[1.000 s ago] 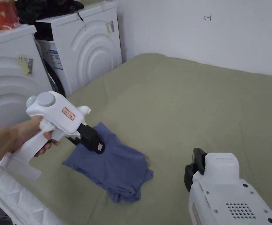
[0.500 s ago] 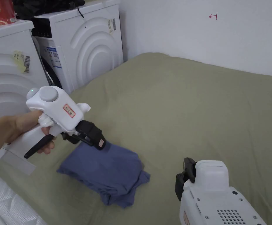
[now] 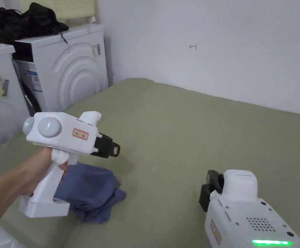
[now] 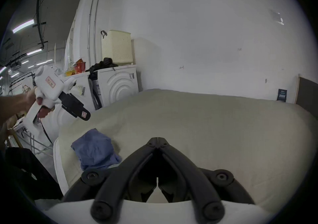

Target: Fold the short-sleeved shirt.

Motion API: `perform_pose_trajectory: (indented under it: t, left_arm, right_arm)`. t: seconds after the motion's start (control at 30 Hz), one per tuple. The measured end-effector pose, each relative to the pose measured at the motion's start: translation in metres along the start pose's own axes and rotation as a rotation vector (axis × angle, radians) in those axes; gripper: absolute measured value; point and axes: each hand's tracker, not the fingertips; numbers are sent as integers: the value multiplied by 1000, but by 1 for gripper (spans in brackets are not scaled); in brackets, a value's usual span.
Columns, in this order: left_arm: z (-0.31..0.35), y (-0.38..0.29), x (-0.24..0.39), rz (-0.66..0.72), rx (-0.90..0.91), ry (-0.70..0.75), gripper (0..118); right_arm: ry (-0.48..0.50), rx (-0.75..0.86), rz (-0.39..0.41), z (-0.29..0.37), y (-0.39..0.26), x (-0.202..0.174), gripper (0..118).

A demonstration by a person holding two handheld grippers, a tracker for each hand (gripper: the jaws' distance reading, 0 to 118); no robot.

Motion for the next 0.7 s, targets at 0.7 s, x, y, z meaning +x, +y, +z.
perform_pose_trajectory:
  t: [0.7]
  left_arm:
    - [-41,-98,397,-345,529,157,1]
  right_arm:
    - [-482,124,74,226,46,216,0]
